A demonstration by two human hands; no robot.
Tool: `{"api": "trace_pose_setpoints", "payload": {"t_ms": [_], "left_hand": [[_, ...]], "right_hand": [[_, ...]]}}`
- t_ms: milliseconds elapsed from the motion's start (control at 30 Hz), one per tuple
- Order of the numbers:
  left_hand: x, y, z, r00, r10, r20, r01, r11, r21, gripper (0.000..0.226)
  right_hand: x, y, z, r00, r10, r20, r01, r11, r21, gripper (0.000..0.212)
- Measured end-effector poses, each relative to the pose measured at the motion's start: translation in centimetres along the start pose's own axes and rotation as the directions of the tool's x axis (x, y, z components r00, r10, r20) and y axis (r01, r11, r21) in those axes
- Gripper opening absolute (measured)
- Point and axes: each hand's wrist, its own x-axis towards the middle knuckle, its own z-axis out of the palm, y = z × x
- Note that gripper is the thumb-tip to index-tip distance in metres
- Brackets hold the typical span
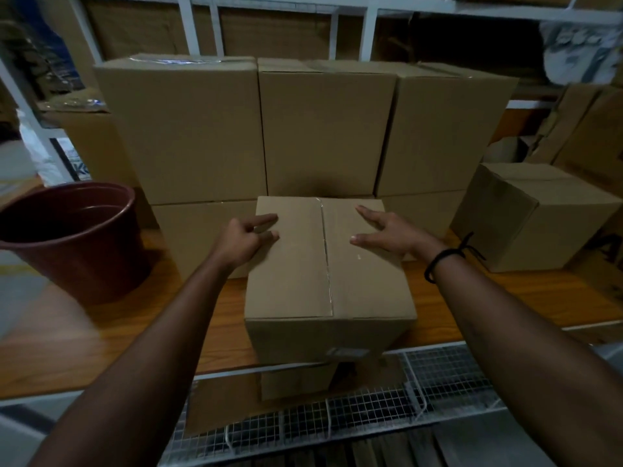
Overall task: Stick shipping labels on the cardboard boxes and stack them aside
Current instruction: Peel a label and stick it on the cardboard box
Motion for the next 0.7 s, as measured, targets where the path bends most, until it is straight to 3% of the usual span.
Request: {"api": "trace_pose_setpoints", "payload": {"t_ms": [233,500,600,700], "left_hand": [[0.6,-1.6,0.9,0.998,-0.03,0.055,0.035,0.995,-0.098,0.028],[1.0,-2.0,1.1,0.998,-0.036,0.049,0.039,0.997,-0.067,0.031],[0.3,-1.7,0.9,0.999,-0.017,0.03,0.019,0.998,-0.066,0.031],[-2.0,-1.3,0.6,0.999,0.029,-0.018,-0.032,0.975,-0.219,0.03]], "right_hand": [[2.7,1.4,1.3,1.0,0.015,-0.002,-0.015,0.999,0.035,0.082],[3.6,1.7,2.2,0.999,0.021,-0.039,-0.019,0.999,0.036,0.081],[2.1,1.8,1.7,0.999,-0.028,0.03,0.027,0.999,0.031,0.081],[-0.9,2.9,1.2,0.995,-0.096,0.017,0.096,0.995,0.023,0.073]]}}
